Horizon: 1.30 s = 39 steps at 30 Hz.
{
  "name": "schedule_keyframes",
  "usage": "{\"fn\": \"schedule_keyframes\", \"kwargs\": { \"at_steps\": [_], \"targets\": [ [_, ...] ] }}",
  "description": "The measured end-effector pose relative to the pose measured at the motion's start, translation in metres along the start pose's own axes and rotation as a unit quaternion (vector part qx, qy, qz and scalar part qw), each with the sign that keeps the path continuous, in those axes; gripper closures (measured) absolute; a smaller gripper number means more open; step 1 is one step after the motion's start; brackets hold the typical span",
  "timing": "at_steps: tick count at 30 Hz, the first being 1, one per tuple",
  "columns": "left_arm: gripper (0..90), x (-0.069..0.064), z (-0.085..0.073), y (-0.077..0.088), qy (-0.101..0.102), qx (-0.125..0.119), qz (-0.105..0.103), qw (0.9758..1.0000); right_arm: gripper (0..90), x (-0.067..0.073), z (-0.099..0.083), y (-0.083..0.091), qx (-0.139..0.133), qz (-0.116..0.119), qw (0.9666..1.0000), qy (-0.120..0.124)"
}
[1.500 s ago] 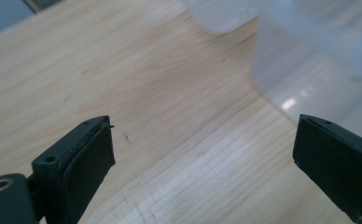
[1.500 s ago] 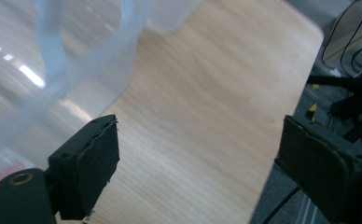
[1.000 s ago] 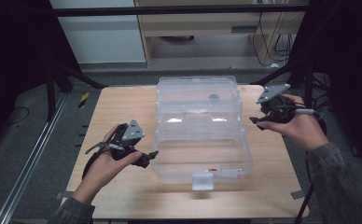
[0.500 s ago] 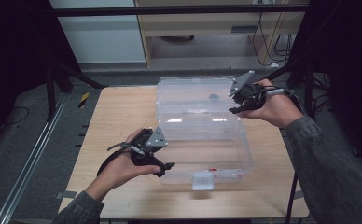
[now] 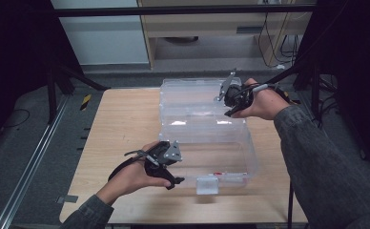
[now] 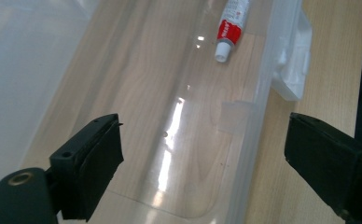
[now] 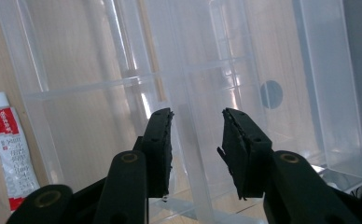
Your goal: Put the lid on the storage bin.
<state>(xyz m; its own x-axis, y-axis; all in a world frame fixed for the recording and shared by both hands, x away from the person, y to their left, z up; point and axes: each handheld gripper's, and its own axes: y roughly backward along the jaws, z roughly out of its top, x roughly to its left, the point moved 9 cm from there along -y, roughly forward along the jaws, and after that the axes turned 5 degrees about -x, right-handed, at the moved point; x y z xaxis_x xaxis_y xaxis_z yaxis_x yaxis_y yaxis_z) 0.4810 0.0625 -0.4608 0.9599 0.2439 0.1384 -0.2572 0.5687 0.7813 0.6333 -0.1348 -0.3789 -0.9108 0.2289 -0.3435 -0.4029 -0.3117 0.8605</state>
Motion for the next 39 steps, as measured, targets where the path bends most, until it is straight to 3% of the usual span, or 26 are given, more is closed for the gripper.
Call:
{"fn": "schedule_keyframes", "kwargs": {
  "at_steps": [6, 14, 26, 34, 39],
  "targets": [
    [17.8, -0.005, -0.001, -0.005, 0.000, 0.007, -0.011, 0.9999, 69.4, 0.002, -0.001, -0.003, 0.017, 0.013, 0.9996, 0.018],
    [23.7, -0.015, -0.008, -0.011, -0.008, 0.022, -0.027, 0.9994, 79.5, 0.005, 0.003, -0.003, 0.015, 0.020, 0.9993, 0.029],
    [56.1, -0.017, -0.018, -0.013, -0.016, 0.044, -0.040, 0.9981, 79.7, 0.005, 0.003, -0.004, 0.015, 0.017, 0.9993, 0.030],
    [69.9, -0.015, -0.021, -0.020, -0.009, 0.067, -0.053, 0.9963, 79.7, 0.005, 0.003, -0.004, 0.016, 0.016, 0.9993, 0.031],
    [79.4, -0.018, -0.020, -0.021, -0.006, 0.069, -0.065, 0.9955, 80.8, 0.006, 0.004, -0.003, 0.012, 0.019, 0.9992, 0.035]
  ]
}}
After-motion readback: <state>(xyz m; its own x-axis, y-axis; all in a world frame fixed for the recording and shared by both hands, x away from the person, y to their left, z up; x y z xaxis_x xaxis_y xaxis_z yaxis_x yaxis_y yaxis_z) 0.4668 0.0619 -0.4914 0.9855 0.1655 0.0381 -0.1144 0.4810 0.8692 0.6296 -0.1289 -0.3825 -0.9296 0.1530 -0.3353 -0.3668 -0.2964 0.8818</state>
